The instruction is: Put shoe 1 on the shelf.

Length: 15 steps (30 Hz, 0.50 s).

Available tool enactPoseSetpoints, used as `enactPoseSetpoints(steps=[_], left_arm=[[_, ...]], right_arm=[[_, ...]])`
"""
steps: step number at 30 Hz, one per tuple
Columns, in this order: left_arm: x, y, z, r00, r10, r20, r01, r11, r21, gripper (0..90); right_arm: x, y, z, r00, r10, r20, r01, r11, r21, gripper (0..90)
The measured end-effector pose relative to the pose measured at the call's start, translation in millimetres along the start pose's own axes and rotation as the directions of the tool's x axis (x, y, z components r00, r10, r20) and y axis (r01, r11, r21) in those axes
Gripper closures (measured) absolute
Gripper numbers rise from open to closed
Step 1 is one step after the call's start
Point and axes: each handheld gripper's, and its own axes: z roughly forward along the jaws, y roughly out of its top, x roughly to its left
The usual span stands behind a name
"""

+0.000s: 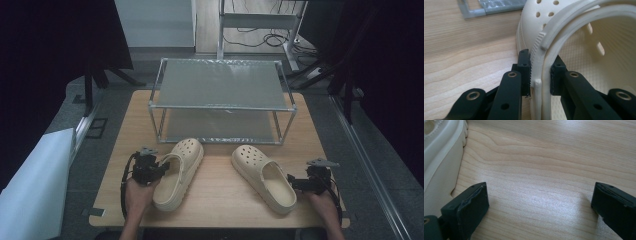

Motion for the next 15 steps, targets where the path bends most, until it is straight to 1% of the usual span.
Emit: enactPoseSetpoints(steps=[1,2,3,5,6,7,9,15], left_arm=[[4.5,0.5,-3.8,0.9988,-0.031,0.039,0.031,0.9994,-0.015,75.8],[6.7,0.8,-5.9,0.9972,-0.047,0.058,0.049,0.9986,-0.023,75.8],[6.7,0.8,-5.9,0.9972,-0.047,0.058,0.049,0.9986,-0.023,75.8],[10.3,1.4,-10.1,0.9937,-0.072,0.085,0.076,0.9963,-0.04,75.9],[12.7,2.3,-14.0,0.9903,-0.09,0.106,0.096,0.994,-0.051,75.8],[12.7,2.3,-14.0,0.9903,-0.09,0.106,0.096,0.994,-0.051,75.8],[14.0,3.2,-17.8,0.9872,-0.1,0.124,0.108,0.9923,-0.059,75.8],[12.1,8.2,-32.8,0.9817,-0.109,0.156,0.121,0.9898,-0.074,75.7]], right_arm=[[0.0,0.0,0.0,1.0,0.0,0.0,0.0,1.0,0.0,0.8],[0.0,0.0,0.0,1.0,0.0,0.0,0.0,1.0,0.0,0.9],[0.0,0.0,0.0,1.0,0.0,0.0,0.0,1.0,0.0,0.9],[0.0,0.0,0.0,1.0,0.0,0.0,0.0,1.0,0.0,0.8],[0.0,0.0,0.0,1.0,0.0,0.0,0.0,1.0,0.0,0.9],[0.0,0.0,0.0,1.0,0.0,0.0,0.0,1.0,0.0,0.9],[0.0,0.0,0.0,1.0,0.0,0.0,0.0,1.0,0.0,0.9],[0.1,0.0,0.0,1.0,0.0,0.0,0.0,1.0,0.0,0.9]])
